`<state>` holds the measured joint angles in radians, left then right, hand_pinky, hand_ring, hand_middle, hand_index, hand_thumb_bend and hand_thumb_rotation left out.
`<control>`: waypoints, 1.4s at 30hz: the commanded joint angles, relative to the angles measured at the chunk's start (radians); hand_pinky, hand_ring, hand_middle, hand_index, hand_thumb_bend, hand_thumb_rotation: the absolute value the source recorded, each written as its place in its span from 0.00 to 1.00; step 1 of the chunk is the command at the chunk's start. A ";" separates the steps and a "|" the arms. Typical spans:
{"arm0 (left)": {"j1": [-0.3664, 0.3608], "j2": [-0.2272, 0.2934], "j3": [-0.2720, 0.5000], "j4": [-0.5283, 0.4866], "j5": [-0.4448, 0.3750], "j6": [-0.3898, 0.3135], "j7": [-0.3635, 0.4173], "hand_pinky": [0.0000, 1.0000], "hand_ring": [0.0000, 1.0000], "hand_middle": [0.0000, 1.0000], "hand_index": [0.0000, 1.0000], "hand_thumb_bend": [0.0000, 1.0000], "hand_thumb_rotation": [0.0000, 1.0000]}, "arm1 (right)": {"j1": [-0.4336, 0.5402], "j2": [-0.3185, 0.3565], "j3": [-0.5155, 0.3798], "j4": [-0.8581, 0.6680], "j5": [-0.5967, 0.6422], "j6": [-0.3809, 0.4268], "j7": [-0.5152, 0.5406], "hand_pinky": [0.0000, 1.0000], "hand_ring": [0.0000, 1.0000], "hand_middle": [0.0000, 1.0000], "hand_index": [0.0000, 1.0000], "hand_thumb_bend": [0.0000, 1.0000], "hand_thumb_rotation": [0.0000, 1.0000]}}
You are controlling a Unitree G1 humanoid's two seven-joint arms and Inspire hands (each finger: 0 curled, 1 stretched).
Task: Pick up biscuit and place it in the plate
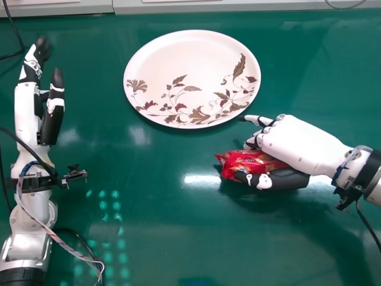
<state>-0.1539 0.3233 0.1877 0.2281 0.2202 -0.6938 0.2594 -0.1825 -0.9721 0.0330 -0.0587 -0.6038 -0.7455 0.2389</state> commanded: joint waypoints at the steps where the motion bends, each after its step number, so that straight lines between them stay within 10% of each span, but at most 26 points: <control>1: 0.057 -0.021 0.004 0.028 0.001 0.000 0.001 0.00 1.00 1.00 1.00 0.64 1.00 | 0.029 0.005 -0.018 -0.013 -0.011 0.004 -0.002 0.07 0.43 0.48 0.49 0.51 0.00; 13: 0.062 -0.031 -0.002 0.030 0.033 0.004 0.017 0.00 1.00 1.00 1.00 0.63 1.00 | 0.016 0.007 -0.148 -0.214 0.115 0.136 0.082 0.07 0.42 0.47 0.49 0.51 0.00; 24: 0.050 -0.037 -0.011 0.047 0.065 0.009 0.045 0.00 1.00 1.00 1.00 0.67 1.00 | -0.288 0.005 -0.117 -0.201 0.199 0.182 0.156 0.06 0.43 0.47 0.49 0.51 0.00; 42: -0.010 -0.035 -0.048 0.168 0.075 -0.049 0.042 0.00 1.00 1.00 1.00 0.64 1.00 | -0.872 0.373 0.232 0.521 -0.059 0.130 -0.007 0.06 0.42 0.47 0.49 0.51 0.00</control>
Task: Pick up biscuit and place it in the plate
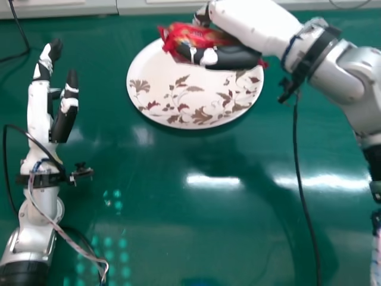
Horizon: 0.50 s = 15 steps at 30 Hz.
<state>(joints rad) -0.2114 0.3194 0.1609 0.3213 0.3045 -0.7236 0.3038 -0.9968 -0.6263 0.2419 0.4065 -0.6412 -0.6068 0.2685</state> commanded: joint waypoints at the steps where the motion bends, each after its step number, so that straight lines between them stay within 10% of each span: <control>1: 0.046 -0.031 -0.022 0.078 -0.008 -0.020 -0.001 0.00 1.00 1.00 1.00 0.64 1.00 | -0.087 0.046 0.043 0.103 -0.045 0.002 -0.050 0.06 0.42 0.47 0.49 0.51 0.00; 15: 0.053 -0.030 -0.034 0.068 0.026 -0.008 0.025 0.00 1.00 1.00 1.00 0.66 1.00 | -0.375 0.243 0.277 0.692 -0.272 0.122 -0.397 0.06 0.42 0.47 0.49 0.51 0.00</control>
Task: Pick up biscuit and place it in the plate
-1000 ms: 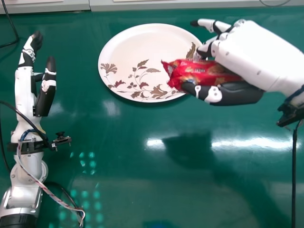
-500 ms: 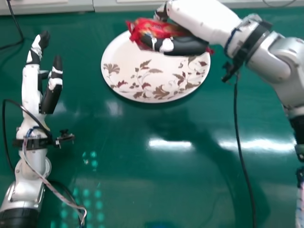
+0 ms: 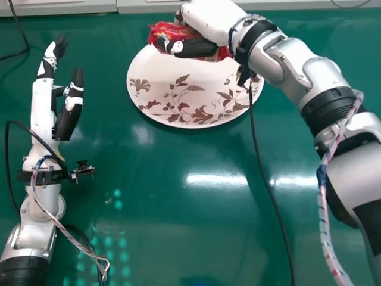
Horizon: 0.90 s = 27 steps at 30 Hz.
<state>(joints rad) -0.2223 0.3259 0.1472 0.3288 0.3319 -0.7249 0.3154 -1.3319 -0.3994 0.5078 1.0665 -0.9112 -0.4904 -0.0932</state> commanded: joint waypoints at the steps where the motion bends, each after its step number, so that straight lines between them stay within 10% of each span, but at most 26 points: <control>1: 0.065 -0.038 -0.020 0.059 -0.003 -0.005 0.012 0.00 1.00 1.00 1.00 0.66 1.00 | -0.048 0.025 0.019 0.060 -0.002 0.011 -0.048 0.06 0.42 0.47 0.49 0.51 0.00; 15: 0.074 -0.032 -0.022 0.054 0.005 0.004 0.020 0.00 1.00 1.00 1.00 0.65 1.00 | -0.050 0.012 0.068 0.141 0.013 0.040 -0.071 0.19 0.42 0.50 0.49 0.51 0.00; 19: 0.075 -0.036 -0.026 0.049 0.006 0.010 0.017 0.00 1.00 1.00 1.00 0.66 1.00 | -0.054 -0.002 0.049 0.126 0.044 0.072 0.039 0.57 0.73 0.80 0.87 0.87 0.47; 27: 0.080 -0.041 -0.030 0.042 0.004 0.018 0.016 0.00 1.00 1.00 1.00 0.66 1.00 | -0.037 -0.044 0.078 0.082 0.018 0.102 0.049 0.88 0.95 0.99 1.00 1.00 0.76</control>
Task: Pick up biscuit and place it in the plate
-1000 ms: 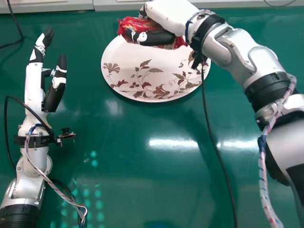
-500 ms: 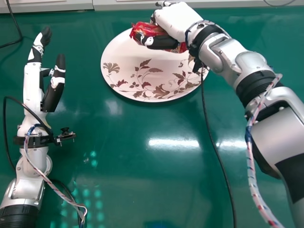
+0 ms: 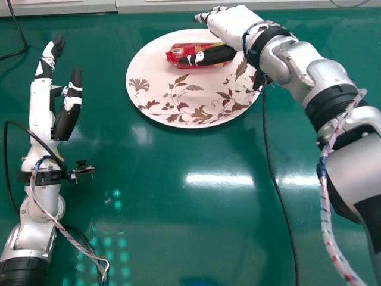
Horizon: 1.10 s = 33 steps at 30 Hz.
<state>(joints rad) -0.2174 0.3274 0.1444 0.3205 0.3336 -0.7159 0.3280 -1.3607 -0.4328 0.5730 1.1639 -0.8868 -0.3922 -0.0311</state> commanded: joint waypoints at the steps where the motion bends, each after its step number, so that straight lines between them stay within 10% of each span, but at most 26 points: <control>1: 0.075 -0.042 -0.027 0.049 0.006 0.011 0.005 0.00 1.00 1.00 1.00 0.67 1.00 | -0.004 -0.014 0.014 -0.021 -0.008 0.012 -0.015 0.89 0.96 1.00 1.00 1.00 0.78; 15: 0.073 -0.049 -0.040 0.068 0.021 0.012 0.020 0.00 1.00 1.00 1.00 0.66 1.00 | 0.136 -0.159 -0.149 -0.245 0.163 0.046 0.052 0.84 0.94 0.98 0.99 0.92 0.58; 23: 0.064 -0.062 -0.054 0.094 0.048 0.029 0.047 0.00 1.00 0.97 1.00 0.67 1.00 | 0.481 -0.282 -0.382 -0.702 0.347 0.159 0.147 0.68 0.84 0.92 0.96 0.76 0.43; 33: 0.042 -0.077 -0.077 0.123 0.061 0.047 0.072 0.00 0.91 0.88 0.88 0.69 1.00 | 0.912 -0.272 -0.656 -1.199 0.439 0.277 0.115 0.68 0.80 0.85 0.87 0.64 0.34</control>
<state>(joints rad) -0.2414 0.3226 0.1096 0.3671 0.3967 -0.6722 0.3864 -0.5039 -0.7144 -0.0503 0.0235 -0.4650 -0.1250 0.0918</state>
